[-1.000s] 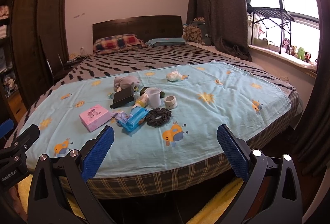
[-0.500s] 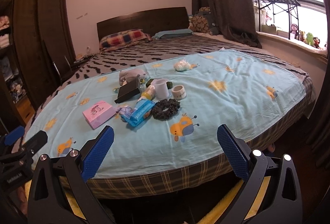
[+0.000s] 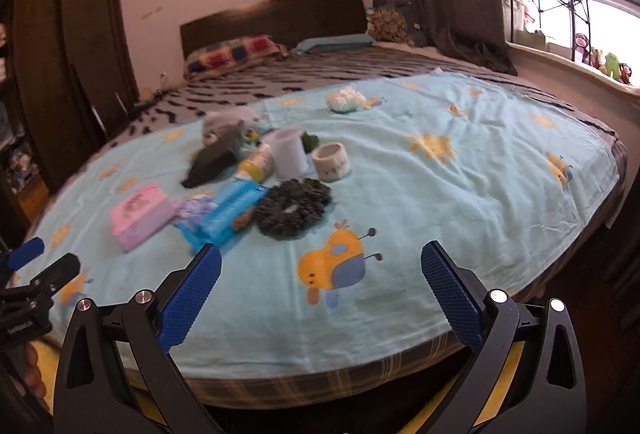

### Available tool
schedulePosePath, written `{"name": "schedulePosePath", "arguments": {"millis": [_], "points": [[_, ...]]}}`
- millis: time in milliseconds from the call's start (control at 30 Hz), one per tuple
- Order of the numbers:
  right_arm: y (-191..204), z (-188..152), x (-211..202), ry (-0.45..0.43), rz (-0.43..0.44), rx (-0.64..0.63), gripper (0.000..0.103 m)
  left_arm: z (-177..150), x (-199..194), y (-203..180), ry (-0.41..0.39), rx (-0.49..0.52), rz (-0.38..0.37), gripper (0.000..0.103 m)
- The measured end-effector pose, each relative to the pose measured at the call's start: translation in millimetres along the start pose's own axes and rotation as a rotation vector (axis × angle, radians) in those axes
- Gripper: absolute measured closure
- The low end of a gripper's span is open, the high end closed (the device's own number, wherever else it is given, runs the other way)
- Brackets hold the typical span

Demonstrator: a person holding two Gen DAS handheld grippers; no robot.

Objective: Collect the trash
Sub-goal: 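Grasp the pink box with the left tool while the right tool grasps the black scrunchie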

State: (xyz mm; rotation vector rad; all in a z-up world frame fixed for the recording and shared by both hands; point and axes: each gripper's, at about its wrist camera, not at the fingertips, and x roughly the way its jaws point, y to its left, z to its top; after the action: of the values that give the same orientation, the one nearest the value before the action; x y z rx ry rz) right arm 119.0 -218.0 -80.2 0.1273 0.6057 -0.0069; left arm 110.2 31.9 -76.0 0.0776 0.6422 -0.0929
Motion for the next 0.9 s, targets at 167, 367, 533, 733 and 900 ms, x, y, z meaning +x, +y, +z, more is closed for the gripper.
{"name": "schedulePosePath", "arguments": {"millis": [167, 367, 533, 733, 900], "points": [[1.4, 3.3, 28.2, 0.048, 0.037, 0.008, 0.016, 0.5, 39.5, 9.4, 0.077, -0.033, -0.03, 0.008], [10.3, 10.4, 51.3, 0.067, 0.026, -0.017, 0.026, 8.1, 59.3, 2.5, 0.075, 0.036, -0.016, 0.008], [11.9, 15.9, 63.3, 0.076, 0.028, -0.037, 0.027, 21.8, 83.3, 6.7, 0.12, 0.052, -0.023, 0.007], [13.7, 22.4, 73.4, 0.083, 0.038, -0.048, 0.025, 38.2, 100.2, -1.8, 0.142, 0.114, -0.046, 0.007], [16.6, 26.8, 77.6, 0.076, 0.044, -0.056, 0.035, 47.2, 111.3, -5.3, 0.157, 0.118, -0.074, 0.008]]}}
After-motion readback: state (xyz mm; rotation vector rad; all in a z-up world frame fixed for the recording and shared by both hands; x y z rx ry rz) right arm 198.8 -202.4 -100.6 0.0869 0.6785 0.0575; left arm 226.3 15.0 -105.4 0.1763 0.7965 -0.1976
